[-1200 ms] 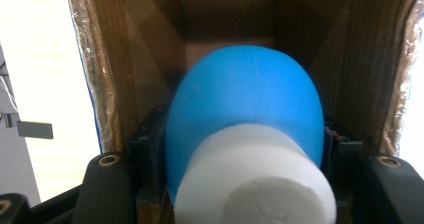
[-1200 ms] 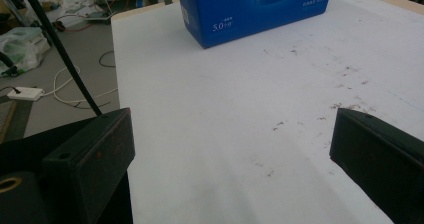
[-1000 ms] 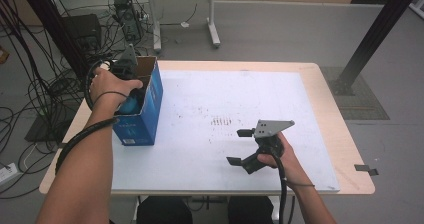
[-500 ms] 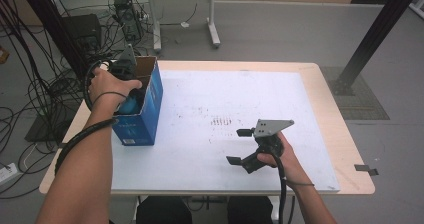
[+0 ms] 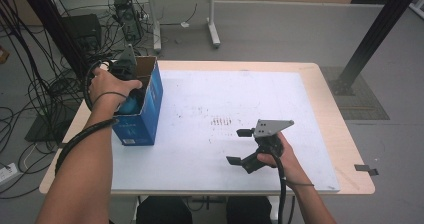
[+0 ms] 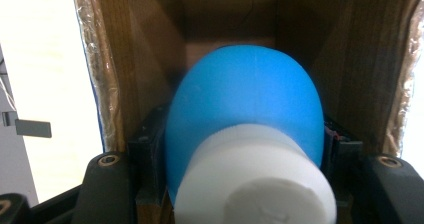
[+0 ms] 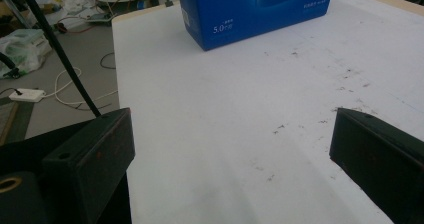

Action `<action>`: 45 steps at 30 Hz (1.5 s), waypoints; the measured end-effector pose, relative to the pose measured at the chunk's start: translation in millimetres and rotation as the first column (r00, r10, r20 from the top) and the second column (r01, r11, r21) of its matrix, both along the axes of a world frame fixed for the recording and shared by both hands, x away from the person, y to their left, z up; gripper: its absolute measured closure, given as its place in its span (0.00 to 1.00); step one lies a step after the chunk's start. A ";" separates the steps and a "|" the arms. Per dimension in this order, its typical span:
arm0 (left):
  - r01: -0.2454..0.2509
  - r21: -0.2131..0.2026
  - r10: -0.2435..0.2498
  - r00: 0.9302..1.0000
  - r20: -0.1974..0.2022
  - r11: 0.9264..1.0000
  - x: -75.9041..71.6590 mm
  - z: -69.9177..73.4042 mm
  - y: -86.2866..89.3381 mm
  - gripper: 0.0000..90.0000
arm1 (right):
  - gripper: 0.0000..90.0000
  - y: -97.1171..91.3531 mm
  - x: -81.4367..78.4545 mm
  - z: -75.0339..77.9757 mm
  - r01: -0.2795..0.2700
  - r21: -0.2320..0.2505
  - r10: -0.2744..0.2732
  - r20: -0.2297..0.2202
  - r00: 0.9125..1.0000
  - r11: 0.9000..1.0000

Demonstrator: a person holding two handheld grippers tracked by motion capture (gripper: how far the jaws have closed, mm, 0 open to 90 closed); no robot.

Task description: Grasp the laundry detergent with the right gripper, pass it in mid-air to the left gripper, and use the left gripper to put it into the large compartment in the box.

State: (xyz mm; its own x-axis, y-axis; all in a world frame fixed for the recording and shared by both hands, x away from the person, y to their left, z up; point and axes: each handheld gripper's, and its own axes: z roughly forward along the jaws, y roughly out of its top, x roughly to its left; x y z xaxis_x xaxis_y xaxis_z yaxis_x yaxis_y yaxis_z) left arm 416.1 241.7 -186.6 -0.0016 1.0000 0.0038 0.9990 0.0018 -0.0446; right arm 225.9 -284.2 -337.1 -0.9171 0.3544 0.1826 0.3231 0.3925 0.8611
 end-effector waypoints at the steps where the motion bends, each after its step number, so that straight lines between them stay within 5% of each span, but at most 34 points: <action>1: 0.000 0.000 0.000 1.000 0.000 1.000 0.0 0.0 0.0 0.42 | 0.05 0.0 0.0 0.0 0.000 0.000 0.000 0.000 1.000 1.000; 45: 0.020 0.004 -0.020 1.000 -0.001 1.000 1.9 8.2 -6.8 0.39 | 0.05 0.7 0.0 -0.4 -0.005 0.000 0.005 0.000 1.000 1.000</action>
State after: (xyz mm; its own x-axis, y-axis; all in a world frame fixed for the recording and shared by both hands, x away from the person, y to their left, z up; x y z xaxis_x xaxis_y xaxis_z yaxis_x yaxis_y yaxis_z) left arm 418.0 234.9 -178.3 0.0181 0.9998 0.0076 0.9988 -0.0177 -0.0456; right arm 225.9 -283.4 -337.6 -0.9189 0.3496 0.1825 0.3209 0.3938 0.8614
